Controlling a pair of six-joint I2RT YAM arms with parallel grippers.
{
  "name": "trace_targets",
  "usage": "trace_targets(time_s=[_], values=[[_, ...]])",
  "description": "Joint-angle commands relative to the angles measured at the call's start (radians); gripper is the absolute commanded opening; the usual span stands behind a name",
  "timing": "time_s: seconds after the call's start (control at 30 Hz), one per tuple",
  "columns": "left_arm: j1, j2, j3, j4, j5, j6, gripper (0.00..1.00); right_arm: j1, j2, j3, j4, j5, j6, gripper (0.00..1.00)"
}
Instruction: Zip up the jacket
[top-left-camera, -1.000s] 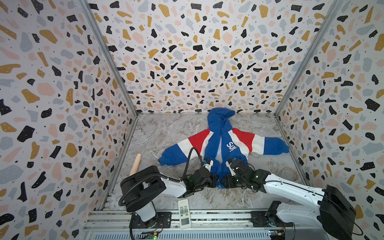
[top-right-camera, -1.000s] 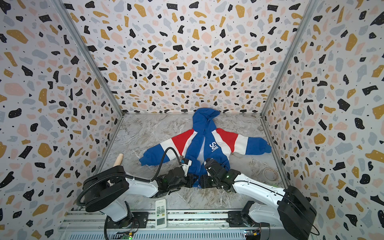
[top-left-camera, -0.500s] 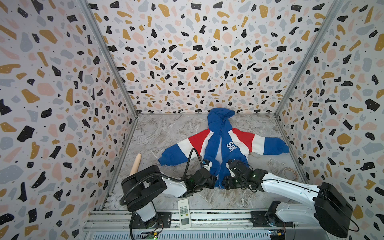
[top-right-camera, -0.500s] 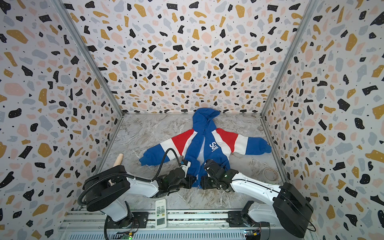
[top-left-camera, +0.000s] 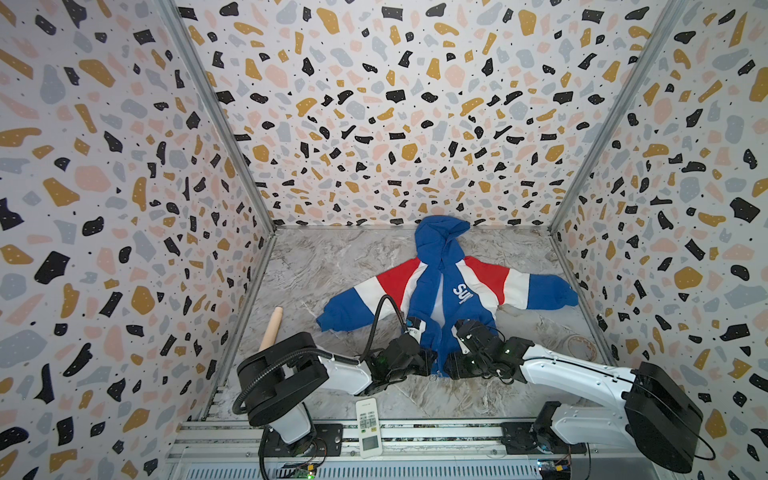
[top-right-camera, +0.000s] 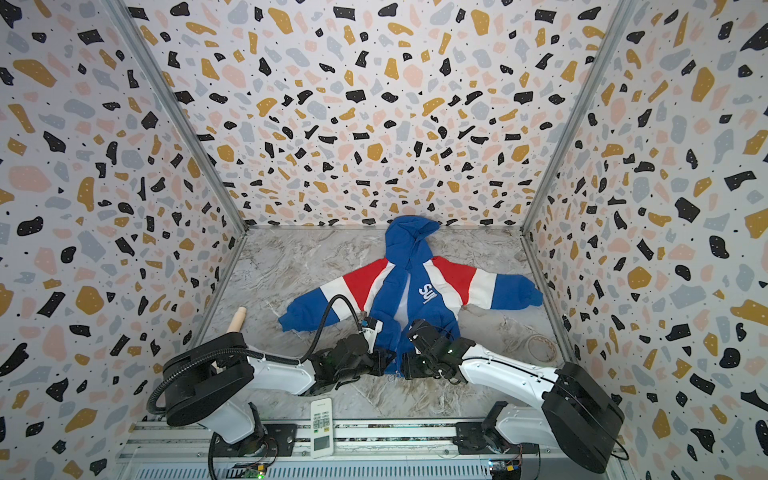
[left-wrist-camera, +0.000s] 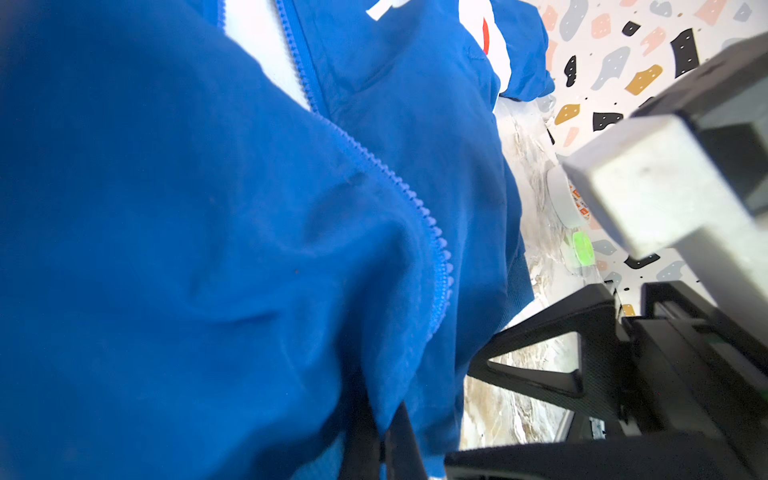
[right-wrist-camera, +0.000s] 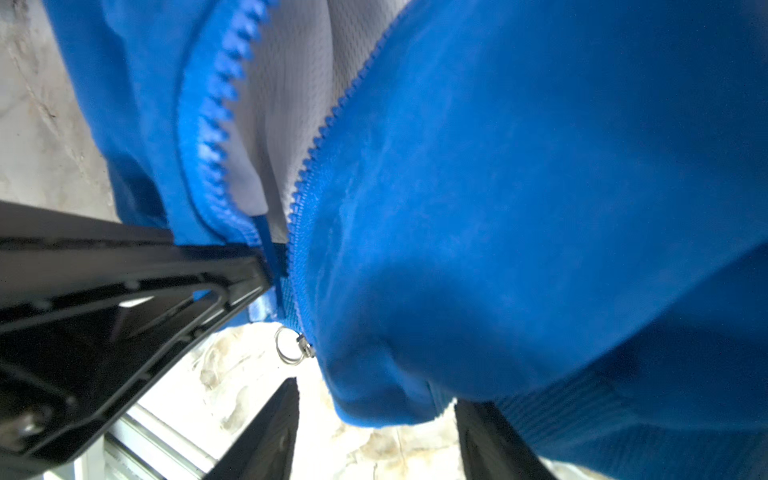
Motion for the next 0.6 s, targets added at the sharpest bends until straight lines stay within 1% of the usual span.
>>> trace_targets(time_s=[0.0,0.03,0.37,0.57], values=[[-0.006,0.002,0.004,0.03,0.01,0.0,0.0,-0.006,-0.012,0.023,-0.006,0.011,0.001,0.62],[-0.007,0.011,0.006,0.039,0.014,-0.03,0.0,-0.007,-0.008,0.021,-0.003,0.01,0.001,0.62],[-0.015,0.09,0.016,0.11,0.033,-0.058,0.0,-0.021,-0.021,0.001,0.031,-0.01,-0.001,0.65],[-0.015,0.137,0.009,0.172,0.053,-0.079,0.0,-0.023,0.014,0.01,0.038,-0.022,-0.009,0.65]])
